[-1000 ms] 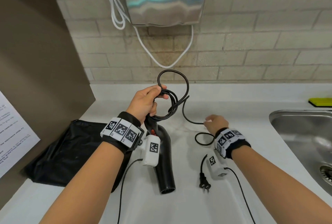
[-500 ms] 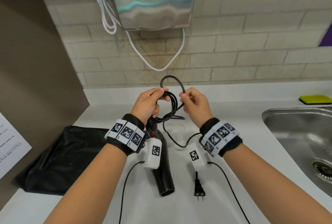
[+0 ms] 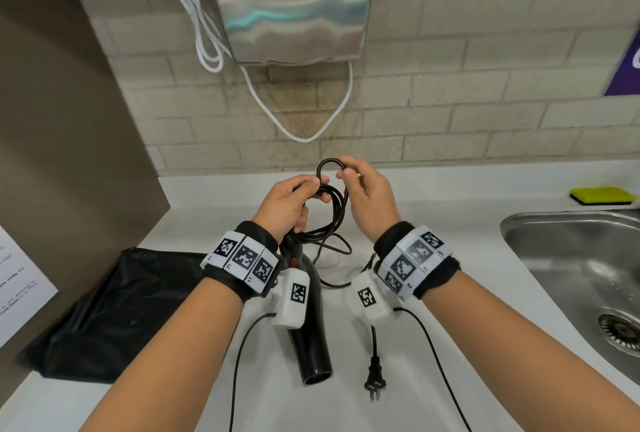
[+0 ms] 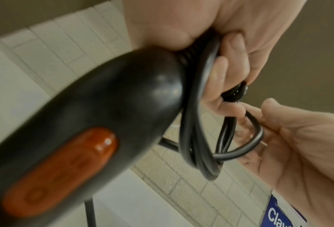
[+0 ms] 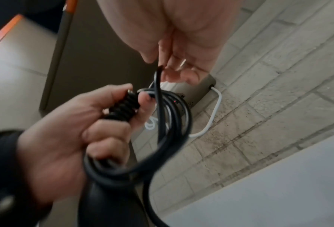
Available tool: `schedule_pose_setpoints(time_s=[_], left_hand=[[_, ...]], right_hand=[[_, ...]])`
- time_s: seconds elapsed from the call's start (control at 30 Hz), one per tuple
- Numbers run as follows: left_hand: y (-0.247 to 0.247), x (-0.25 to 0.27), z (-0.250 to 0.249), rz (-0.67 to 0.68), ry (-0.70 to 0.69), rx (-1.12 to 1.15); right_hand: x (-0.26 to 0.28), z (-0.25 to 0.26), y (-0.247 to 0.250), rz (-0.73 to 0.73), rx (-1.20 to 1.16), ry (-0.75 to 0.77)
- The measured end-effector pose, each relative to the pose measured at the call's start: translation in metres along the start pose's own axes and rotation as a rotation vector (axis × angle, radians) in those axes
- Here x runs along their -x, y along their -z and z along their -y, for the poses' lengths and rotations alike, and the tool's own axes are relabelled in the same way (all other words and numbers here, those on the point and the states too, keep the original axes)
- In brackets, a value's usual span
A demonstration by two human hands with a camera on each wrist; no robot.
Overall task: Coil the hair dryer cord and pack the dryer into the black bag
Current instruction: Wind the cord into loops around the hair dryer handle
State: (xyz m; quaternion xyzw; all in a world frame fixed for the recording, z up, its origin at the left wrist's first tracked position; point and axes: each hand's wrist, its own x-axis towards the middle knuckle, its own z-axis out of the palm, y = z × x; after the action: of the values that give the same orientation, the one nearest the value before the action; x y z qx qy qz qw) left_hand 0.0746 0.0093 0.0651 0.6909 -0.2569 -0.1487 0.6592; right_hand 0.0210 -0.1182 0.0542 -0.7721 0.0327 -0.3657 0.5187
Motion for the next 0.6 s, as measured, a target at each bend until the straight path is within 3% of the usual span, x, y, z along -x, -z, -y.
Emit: schedule_pose_setpoints(time_s=[0.2,0.3,0.6], left_hand=[[0.001,-0.003,0.001,-0.032,-0.001,0.020],[0.004,-0.004,0.002,-0.053,-0.008,0.051],[0.004,-0.001,0.004,-0.067,-0.054,0.044]], right_hand=[[0.004,0.000,-0.011,0.017,-0.164,-0.063],[0.021,-0.004,-0.020,0.079,-0.087,-0.012],[0.024,-0.008,-0.025,0.035,-0.056,0.106]])
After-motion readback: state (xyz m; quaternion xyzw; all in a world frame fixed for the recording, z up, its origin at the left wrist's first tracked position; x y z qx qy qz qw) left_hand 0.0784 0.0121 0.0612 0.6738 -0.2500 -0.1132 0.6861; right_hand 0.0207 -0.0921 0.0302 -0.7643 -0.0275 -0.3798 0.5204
